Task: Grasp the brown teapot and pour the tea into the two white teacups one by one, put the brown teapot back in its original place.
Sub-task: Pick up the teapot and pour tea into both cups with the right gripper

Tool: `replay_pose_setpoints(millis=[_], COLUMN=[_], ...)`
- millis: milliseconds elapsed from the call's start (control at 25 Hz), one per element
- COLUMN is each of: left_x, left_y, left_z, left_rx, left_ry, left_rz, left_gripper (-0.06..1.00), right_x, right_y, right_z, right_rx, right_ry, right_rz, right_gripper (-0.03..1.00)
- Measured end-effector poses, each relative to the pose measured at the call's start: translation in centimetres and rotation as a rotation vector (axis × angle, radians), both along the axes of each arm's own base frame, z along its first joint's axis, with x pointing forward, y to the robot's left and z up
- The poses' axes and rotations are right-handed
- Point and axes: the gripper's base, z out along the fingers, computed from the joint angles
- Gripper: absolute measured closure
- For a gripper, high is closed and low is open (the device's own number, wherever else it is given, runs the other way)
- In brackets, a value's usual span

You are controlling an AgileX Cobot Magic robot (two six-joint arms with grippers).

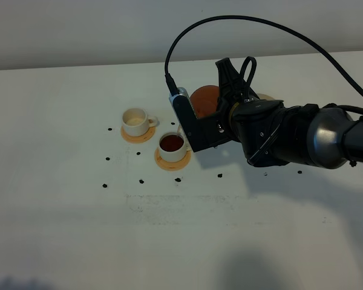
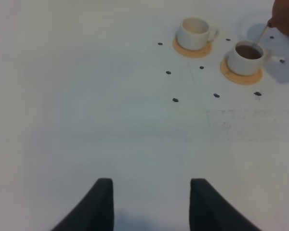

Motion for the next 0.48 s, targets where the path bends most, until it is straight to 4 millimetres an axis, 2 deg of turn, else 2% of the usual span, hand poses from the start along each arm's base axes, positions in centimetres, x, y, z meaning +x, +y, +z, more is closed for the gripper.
replay_pose_setpoints(millis=[480], left_x=[0.0], left_y=[0.0], left_z=[0.0], left_rx=[0.0], left_ry=[0.0], left_rz=[0.0], left_gripper=[0.52], right_x=[-0.55], right_y=[0.12], right_z=[-0.65], right_rx=[0.268], right_ry=[0.133], right_rz=[-0.199], right_gripper=[0.87])
